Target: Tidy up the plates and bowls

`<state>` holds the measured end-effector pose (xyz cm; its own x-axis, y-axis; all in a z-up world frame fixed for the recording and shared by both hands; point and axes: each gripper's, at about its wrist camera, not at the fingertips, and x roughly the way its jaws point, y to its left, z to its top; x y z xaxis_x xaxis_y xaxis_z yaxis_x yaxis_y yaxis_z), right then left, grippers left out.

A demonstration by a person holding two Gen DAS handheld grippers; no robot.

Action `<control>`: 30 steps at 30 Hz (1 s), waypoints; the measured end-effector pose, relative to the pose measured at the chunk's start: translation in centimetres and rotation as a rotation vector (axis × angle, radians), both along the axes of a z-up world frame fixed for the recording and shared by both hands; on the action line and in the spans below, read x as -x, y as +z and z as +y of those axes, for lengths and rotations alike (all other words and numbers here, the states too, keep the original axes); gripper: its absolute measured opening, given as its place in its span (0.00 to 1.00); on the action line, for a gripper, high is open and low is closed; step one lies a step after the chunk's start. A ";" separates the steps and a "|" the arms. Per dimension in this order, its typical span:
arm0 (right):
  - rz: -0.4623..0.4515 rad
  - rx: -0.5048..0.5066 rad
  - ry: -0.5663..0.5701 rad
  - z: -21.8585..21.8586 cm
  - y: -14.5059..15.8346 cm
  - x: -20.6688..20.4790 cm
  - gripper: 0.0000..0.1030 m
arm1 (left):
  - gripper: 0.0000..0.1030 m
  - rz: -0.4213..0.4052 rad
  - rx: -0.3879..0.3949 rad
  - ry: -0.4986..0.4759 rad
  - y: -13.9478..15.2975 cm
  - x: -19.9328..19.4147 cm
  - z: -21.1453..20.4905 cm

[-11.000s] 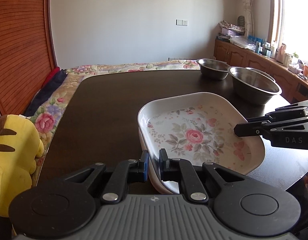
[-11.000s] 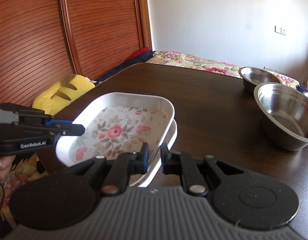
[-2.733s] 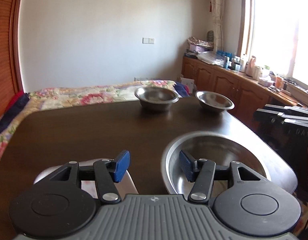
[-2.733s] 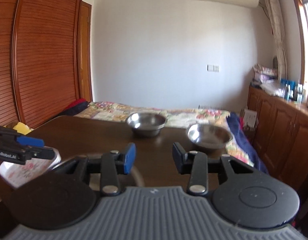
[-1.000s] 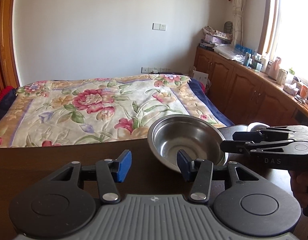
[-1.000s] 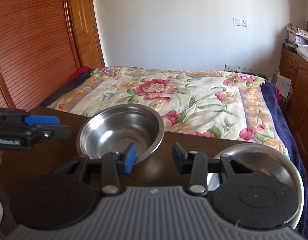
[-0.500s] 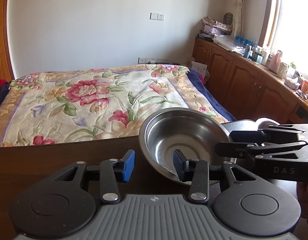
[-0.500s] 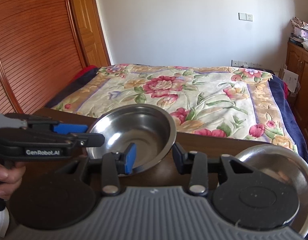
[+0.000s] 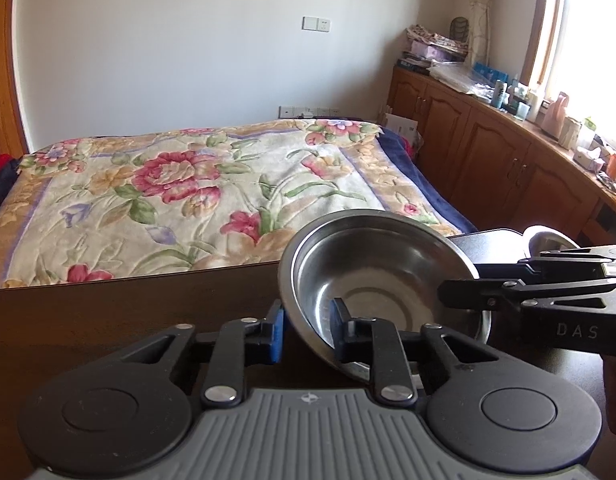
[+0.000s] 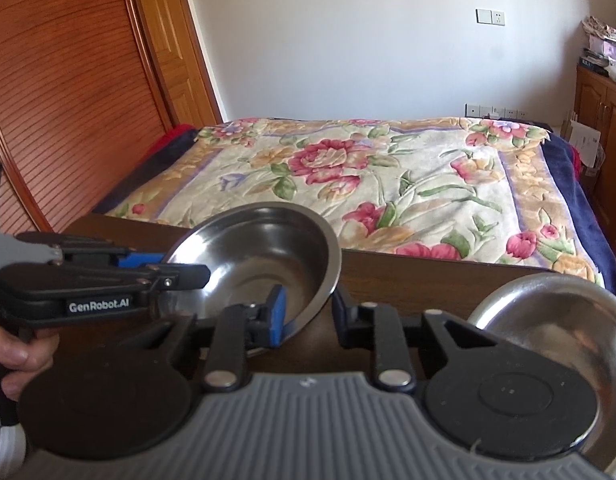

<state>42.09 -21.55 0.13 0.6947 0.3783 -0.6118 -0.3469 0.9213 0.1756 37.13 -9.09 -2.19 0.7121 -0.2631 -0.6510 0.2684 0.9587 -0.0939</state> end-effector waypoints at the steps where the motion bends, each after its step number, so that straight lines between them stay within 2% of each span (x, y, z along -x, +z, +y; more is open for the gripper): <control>1: 0.000 -0.001 -0.004 0.0 0.0 0.1 0.22 | 0.22 0.000 -0.001 -0.001 0.1 0.1 0.1; 12: -0.060 0.003 -0.020 -0.2 2.4 2.9 0.15 | 0.16 -0.052 -0.011 -0.013 2.6 3.1 0.3; 30: -0.176 -0.002 -0.055 -1.0 6.6 9.3 0.13 | 0.14 -0.171 -0.002 -0.073 7.8 10.5 0.5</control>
